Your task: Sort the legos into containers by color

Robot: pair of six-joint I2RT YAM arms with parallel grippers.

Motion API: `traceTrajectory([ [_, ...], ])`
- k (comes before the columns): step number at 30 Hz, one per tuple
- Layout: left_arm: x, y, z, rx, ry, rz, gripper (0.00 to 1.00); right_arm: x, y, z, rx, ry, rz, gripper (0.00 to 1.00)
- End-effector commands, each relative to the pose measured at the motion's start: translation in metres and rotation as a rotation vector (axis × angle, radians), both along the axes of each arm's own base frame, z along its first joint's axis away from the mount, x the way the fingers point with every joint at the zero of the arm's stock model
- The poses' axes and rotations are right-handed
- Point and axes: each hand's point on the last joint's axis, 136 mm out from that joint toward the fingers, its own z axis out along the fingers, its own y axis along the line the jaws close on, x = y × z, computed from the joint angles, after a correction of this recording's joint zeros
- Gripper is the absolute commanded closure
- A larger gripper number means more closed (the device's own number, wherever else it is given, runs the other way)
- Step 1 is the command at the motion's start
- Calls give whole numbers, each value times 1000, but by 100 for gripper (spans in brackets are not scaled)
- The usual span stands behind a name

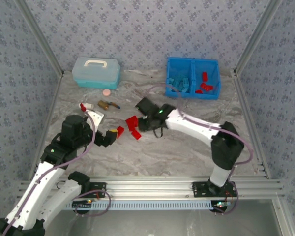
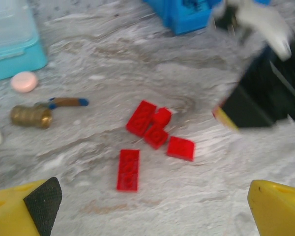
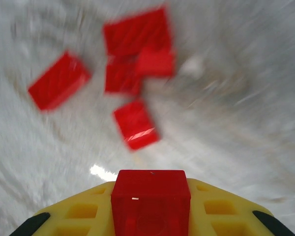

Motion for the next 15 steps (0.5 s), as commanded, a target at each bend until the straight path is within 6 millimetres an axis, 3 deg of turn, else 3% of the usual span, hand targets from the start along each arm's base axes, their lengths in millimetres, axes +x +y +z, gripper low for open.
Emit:
traceTrajectory([
  [1, -13, -21, 21, -83, -58, -144, 1, 38, -49, 19, -23, -61, -84, 77],
  [7, -18, -25, 25, -101, -84, -177, 1, 125, -149, 51, -38, -188, -311, 77],
  [9, -17, -24, 23, -91, -79, -170, 1, 152, -190, 53, -47, -215, -413, 77],
  [15, -13, -19, 19, -70, -72, -139, 1, 217, -275, 37, -70, -221, -605, 77],
])
